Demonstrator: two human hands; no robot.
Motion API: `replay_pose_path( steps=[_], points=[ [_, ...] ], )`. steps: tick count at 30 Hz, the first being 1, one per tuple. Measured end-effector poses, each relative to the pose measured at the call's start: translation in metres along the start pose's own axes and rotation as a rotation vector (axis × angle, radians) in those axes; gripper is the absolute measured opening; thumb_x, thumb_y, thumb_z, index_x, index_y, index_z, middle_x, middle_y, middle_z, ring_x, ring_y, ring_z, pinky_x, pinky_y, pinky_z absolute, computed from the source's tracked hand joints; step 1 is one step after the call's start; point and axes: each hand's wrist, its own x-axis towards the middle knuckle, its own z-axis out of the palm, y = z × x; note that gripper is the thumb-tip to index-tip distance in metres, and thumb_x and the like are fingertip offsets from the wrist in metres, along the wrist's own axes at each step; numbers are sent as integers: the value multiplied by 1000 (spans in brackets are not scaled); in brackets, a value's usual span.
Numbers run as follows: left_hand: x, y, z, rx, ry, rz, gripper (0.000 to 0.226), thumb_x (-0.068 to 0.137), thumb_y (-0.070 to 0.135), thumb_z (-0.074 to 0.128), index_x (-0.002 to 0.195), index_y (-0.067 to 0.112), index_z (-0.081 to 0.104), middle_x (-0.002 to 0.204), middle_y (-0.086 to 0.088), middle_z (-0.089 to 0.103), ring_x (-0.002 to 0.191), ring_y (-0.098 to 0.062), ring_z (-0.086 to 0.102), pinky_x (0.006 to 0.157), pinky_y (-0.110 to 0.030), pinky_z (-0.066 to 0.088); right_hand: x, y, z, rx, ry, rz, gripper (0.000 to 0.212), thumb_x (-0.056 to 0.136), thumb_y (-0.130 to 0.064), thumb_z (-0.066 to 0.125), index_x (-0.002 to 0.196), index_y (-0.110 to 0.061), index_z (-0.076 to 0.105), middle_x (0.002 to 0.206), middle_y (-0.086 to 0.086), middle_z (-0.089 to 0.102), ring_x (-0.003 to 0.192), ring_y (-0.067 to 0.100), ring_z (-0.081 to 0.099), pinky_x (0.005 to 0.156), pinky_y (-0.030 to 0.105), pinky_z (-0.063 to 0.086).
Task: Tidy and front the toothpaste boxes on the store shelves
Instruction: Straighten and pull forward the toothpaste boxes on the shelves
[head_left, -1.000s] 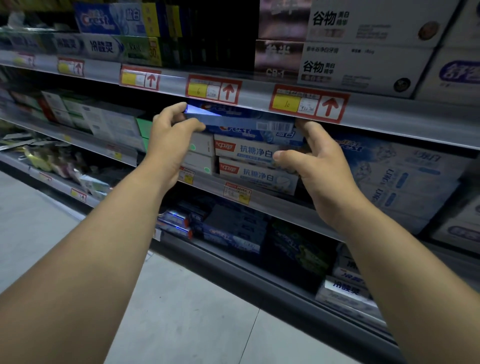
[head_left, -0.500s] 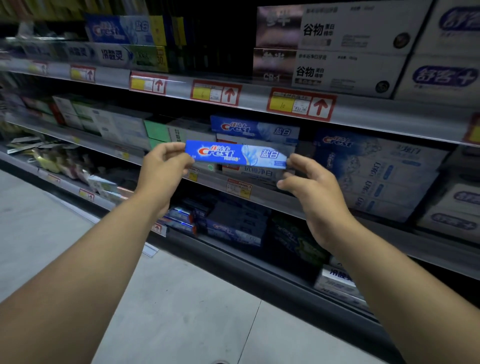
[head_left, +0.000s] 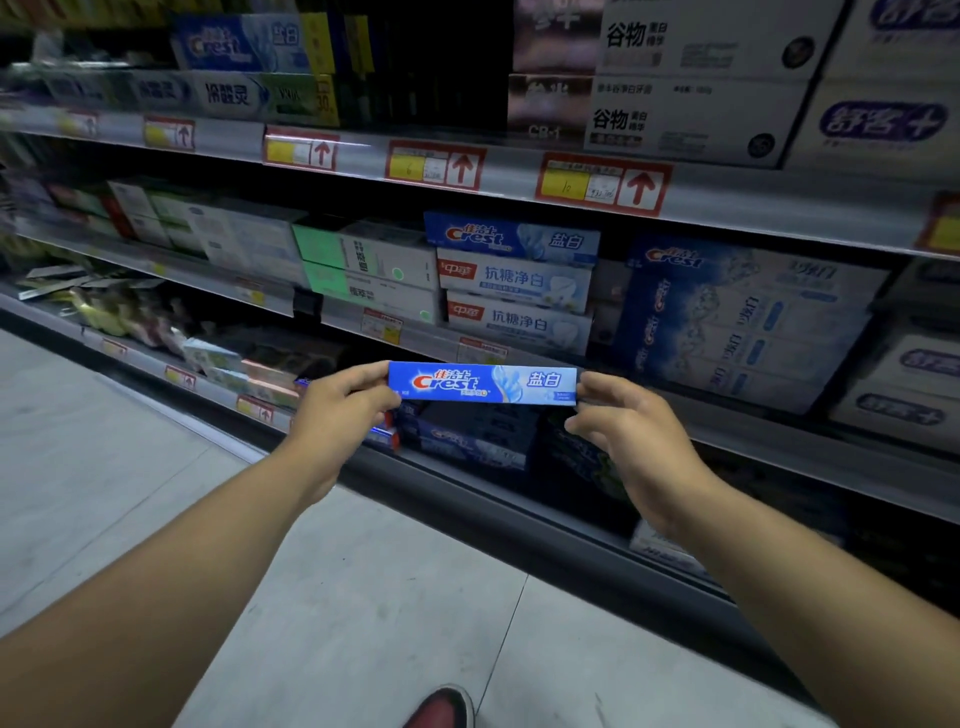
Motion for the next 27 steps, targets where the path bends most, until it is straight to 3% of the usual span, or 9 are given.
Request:
replay_pose_path(
  steps=[2,6,9,12,15,19,21,24,27],
  points=[
    [0,-13,3,28,-1,-26,35,95,10,64,124,27,71,109,5,75,109,-14,67,98,-41,55,4,14,4,-13,11,34,36,82,7,67,97,-26,72,104,-8,75,112,17,66,106,37,49],
    [-5,-53,17,59,-3,-195,23,95,9,63,108,22,77,96,-6,76,90,-20,67,87,-40,57,9,54,14,-27,56,191,30,77,5,69,67,-22,73,84,-6,70,115,31,63,110,49,46],
    [-4,-85,29,129,-35,-344,21,94,12,61,101,24,76,100,-5,75,91,-21,70,84,-40,57,10,89,22,-47,77,310,10,71,-6,72,70,-13,65,80,-1,67,97,26,63,97,40,50],
    [11,-110,36,198,-57,-409,23,93,15,62,110,20,76,99,-2,74,90,-19,70,79,-36,58,19,126,29,-59,90,435,13,54,-17,72,62,-17,61,76,1,60,85,24,57,87,44,53],
    [33,-125,37,261,-83,-433,25,94,15,63,115,20,75,102,-2,73,92,-19,69,71,-33,55,35,156,33,-34,66,539,24,54,-19,74,77,-14,68,91,5,62,90,24,60,84,41,54],
    [59,-143,38,280,-90,-454,24,96,17,60,115,20,75,107,-2,73,97,-19,67,76,-34,54,55,183,38,34,86,573,34,56,-17,76,89,-11,72,109,6,72,107,22,65,83,32,53],
    [67,-154,42,255,-100,-457,25,97,17,60,116,22,75,112,-3,72,100,-20,66,83,-37,56,63,191,41,40,115,556,23,65,-10,74,87,-11,72,105,6,73,107,23,66,82,30,51],
    [77,-167,47,171,-84,-446,27,98,14,57,114,28,73,113,-4,69,105,-24,63,86,-37,54,73,198,50,13,116,523,17,62,-12,72,78,-12,68,86,5,65,90,23,59,80,35,46],
    [84,-175,47,170,-57,-434,28,99,15,55,115,31,71,112,-3,68,107,-24,62,92,-40,55,81,200,61,13,124,494,18,69,-7,72,86,-11,68,92,0,71,94,19,62,89,34,49]
  ],
)
